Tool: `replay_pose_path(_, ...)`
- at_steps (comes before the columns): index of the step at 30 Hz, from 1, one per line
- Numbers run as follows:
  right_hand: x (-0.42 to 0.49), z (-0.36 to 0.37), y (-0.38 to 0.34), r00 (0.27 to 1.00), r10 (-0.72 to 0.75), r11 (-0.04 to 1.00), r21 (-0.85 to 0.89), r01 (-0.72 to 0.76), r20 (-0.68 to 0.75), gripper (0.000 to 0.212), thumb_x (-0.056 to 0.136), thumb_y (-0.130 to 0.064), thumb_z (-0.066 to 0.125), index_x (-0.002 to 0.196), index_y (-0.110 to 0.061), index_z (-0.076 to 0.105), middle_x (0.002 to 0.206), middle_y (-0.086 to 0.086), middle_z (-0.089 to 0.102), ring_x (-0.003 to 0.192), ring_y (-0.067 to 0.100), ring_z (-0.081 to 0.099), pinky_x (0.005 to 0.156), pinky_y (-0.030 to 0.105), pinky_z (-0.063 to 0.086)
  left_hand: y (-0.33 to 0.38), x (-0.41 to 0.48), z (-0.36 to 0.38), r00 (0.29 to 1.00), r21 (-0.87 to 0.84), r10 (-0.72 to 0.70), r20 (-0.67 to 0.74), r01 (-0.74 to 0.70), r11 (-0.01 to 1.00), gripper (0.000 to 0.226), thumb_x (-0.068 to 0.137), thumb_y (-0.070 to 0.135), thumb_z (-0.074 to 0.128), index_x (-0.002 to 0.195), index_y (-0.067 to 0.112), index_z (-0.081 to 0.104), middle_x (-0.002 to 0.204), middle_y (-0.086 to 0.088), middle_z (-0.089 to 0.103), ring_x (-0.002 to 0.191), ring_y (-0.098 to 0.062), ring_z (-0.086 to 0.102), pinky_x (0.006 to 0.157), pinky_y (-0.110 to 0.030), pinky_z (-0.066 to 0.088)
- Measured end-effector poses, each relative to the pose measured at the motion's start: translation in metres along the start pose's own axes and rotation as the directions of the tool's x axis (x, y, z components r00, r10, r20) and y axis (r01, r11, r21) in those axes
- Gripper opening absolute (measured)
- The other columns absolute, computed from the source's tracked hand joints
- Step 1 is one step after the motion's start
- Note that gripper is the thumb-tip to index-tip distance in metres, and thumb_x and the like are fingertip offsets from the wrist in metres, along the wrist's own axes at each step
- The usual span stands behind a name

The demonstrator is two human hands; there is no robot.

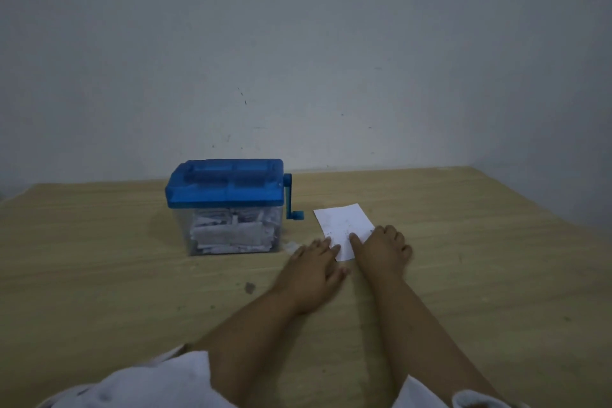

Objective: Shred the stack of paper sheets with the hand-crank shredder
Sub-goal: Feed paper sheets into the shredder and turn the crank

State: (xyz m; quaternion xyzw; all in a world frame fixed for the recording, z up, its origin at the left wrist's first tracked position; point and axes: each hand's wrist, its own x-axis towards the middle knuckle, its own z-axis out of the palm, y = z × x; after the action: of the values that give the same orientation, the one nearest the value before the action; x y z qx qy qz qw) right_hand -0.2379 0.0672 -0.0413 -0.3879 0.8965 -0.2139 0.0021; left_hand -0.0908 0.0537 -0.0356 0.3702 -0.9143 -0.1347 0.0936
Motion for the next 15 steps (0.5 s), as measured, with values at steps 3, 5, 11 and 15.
replay_pose_path(3, 0.006, 0.000, 0.001, 1.000, -0.011, 0.998, 0.069, 0.010, 0.005, 0.050, 0.091, -0.047, 0.047, 0.128, -0.014, 0.048, 0.136, 0.004, 0.043, 0.128, 0.024, 0.034, 0.105, 0.041, 0.024, -0.001, 0.000, 0.001, 1.000, 0.005, 0.003, -0.012, -0.003, 1.000, 0.057, 0.100, 0.047, 0.029, 0.150, 0.023, 0.019, 0.158, 0.003, 0.011, 0.146, -0.012, 0.007, 0.116, -0.029, 0.004)
replay_pose_path(5, 0.007, -0.002, 0.002, 1.000, -0.015, 0.989, 0.144, 0.017, -0.013, 0.044, 0.091, -0.041, 0.051, 0.127, -0.016, 0.049, 0.134, 0.003, 0.046, 0.127, 0.023, 0.036, 0.105, 0.040, 0.024, 0.000, 0.000, 0.002, 1.000, 0.004, 0.000, -0.018, 0.000, 1.000, 0.056, 0.100, 0.047, 0.029, 0.150, 0.023, 0.021, 0.158, 0.003, 0.012, 0.145, -0.012, 0.008, 0.116, -0.028, 0.004)
replay_pose_path(11, 0.005, -0.009, -0.004, 1.000, -0.005, 0.975, 0.224, 0.000, 0.023, 0.056, 0.087, -0.037, 0.061, 0.131, -0.009, 0.041, 0.134, 0.012, 0.044, 0.125, 0.029, 0.037, 0.101, 0.036, 0.029, 0.002, 0.001, 0.003, 0.998, 0.016, -0.004, -0.055, 0.005, 1.000, 0.055, 0.099, 0.048, 0.031, 0.148, 0.022, 0.028, 0.157, 0.003, 0.018, 0.145, -0.011, 0.012, 0.116, -0.027, 0.001)
replay_pose_path(15, 0.009, -0.011, -0.004, 0.992, 0.076, 0.938, 0.330, -0.106, 0.102, 0.070, 0.082, -0.037, 0.066, 0.136, -0.005, 0.035, 0.137, 0.014, 0.043, 0.128, 0.033, 0.037, 0.103, 0.037, 0.029, 0.002, -0.001, 0.004, 0.997, 0.032, 0.004, -0.072, -0.001, 0.999, 0.054, 0.099, 0.048, 0.031, 0.147, 0.023, 0.029, 0.157, 0.003, 0.020, 0.144, -0.010, 0.013, 0.116, -0.028, -0.001)
